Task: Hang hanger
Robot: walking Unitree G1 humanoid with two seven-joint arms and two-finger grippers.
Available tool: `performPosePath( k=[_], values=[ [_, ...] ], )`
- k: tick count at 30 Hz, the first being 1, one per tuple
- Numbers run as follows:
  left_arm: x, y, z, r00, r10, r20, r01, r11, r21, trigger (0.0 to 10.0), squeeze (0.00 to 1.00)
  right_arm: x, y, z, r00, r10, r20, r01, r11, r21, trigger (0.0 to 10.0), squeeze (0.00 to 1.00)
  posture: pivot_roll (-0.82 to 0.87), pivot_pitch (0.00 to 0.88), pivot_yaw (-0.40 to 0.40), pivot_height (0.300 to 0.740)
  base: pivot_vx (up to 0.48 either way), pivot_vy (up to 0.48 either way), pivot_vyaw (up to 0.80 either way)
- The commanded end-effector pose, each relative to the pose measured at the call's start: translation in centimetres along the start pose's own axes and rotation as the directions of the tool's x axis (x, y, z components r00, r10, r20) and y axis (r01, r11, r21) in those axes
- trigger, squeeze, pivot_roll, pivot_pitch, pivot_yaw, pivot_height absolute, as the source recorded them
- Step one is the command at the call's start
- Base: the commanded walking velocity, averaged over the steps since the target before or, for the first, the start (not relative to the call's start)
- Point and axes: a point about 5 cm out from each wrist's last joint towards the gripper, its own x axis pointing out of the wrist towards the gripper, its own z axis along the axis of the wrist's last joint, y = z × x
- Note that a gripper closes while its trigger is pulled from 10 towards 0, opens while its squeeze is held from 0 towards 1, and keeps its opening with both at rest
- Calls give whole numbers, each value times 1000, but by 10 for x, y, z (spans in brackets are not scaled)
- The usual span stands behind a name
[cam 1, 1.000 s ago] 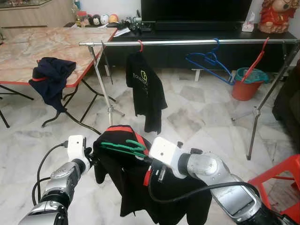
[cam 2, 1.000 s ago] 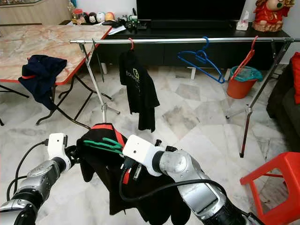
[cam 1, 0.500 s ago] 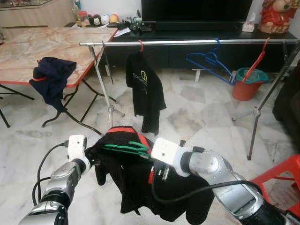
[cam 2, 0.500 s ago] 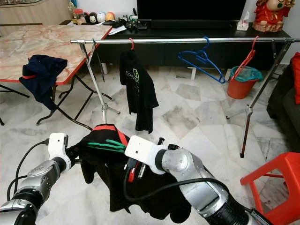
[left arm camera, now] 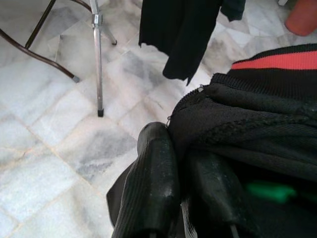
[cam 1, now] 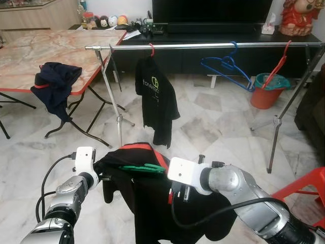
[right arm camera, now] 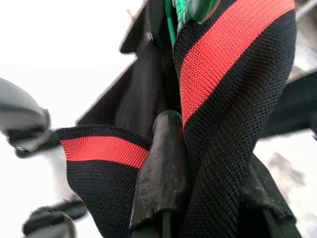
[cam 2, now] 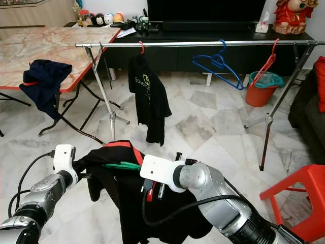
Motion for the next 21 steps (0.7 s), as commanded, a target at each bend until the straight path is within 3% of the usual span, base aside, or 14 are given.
performPosePath(
  k=[1, 10, 12, 16, 17, 21],
  values=[
    [-4, 7, -5, 999, 32, -19, -31, 999, 6, 0, 0, -10, -5, 6, 998, -18, 53, 17, 1000, 12, 10000, 0, -197, 0, 64, 740, 0, 0, 0],
    [-9, 8, -24, 994, 30, -101, -28, 999, 17, 0, 0, -23, -20, 4, 985, -103, 136, 84, 987, 134, 10000, 0, -202, 0, 65, 740, 0, 0, 0],
    [-10, 8, -28, 993, 24, -118, -21, 999, 25, 0, 0, -23, -22, 10, 970, -132, 202, 91, 976, 199, 10000, 0, -202, 0, 65, 740, 0, 0, 0],
    [-10, 6, -30, 991, 4, -132, -1, 1000, 22, 0, 0, -18, -24, 22, 937, -175, 302, 83, 952, 294, 10000, 0, -198, 0, 65, 740, 0, 0, 0],
    [-10, 4, -31, 990, -18, -143, 22, 999, 33, 0, 0, -12, -22, 32, 911, -195, 364, 56, 932, 358, 10000, 0, -196, 0, 65, 740, 0, 0, 0],
    [-9, 1, -31, 989, -38, -140, 44, 998, 41, 0, 0, -4, -11, 40, 908, -141, 395, -4, 939, 344, 10000, 0, -193, 0, 65, 740, 0, 0, 0]
  ],
)
